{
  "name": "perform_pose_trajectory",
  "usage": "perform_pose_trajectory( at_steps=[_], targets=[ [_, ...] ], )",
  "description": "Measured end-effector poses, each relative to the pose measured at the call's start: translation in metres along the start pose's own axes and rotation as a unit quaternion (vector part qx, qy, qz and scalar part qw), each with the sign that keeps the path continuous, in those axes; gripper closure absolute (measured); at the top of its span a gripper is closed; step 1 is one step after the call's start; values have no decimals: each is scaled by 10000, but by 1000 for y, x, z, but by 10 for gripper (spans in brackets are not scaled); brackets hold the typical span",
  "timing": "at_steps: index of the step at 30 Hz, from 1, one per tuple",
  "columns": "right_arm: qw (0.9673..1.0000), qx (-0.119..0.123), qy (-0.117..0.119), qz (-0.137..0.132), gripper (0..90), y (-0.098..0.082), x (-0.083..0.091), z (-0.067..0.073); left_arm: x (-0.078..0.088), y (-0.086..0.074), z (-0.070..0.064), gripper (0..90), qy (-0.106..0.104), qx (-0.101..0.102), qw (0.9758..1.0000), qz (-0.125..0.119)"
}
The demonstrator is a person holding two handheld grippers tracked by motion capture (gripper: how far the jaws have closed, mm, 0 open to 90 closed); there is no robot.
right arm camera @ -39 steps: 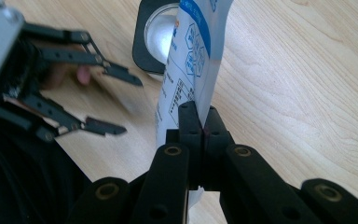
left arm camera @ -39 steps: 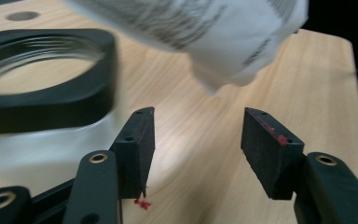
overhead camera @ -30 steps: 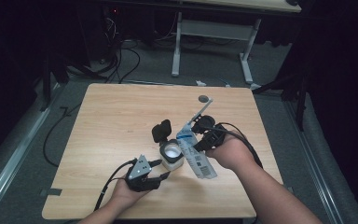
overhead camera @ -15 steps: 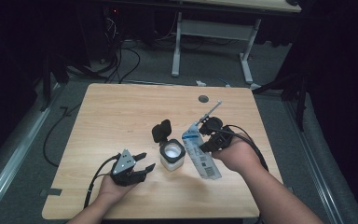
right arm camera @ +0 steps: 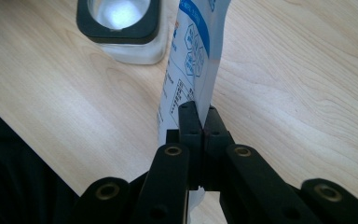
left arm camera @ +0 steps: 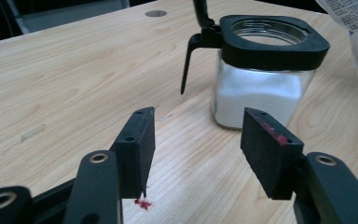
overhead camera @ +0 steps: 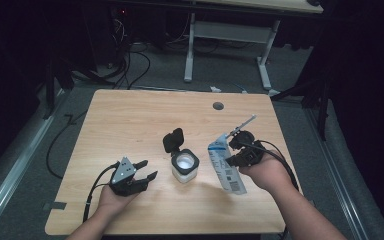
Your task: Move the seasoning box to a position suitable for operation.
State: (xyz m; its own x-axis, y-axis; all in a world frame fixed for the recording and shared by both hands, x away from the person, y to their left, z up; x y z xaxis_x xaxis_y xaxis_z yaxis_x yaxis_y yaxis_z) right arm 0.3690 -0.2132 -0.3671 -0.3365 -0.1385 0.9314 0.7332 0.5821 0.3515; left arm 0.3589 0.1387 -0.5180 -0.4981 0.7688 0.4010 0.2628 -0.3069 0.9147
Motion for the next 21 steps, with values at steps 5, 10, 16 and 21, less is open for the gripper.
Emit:
perform_pose_trajectory(
  at_steps=[5,10,16,21],
  targets=[
    [9997,-203,-16,-152,898,-13,-2,-10,1,-1,3,451,36,25,10000,1],
    [9988,-367,-27,-327,898,-24,-3,-18,2,-1,5,447,46,20,10000,4],
    [9967,-536,-73,-603,899,-38,-4,-28,5,-2,10,436,106,61,9999,7],
    [9949,-624,-112,-779,898,-48,-6,-35,9,-4,15,428,166,106,9998,51]
  ],
)
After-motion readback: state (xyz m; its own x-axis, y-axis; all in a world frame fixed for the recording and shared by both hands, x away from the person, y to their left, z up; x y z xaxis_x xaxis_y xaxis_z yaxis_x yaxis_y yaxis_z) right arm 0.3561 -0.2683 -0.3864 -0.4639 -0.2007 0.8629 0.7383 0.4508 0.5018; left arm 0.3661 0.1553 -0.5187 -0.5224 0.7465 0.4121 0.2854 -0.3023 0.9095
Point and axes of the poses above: each handheld gripper's, and its own axes: x roughly backward along the jaws, y roughly out of its top, z roughly to its left, the point moved 1 cm from there along -x, roughly forward along the jaws, and after that the axes turned 7 degrees about -y, right-handed, at the moved point
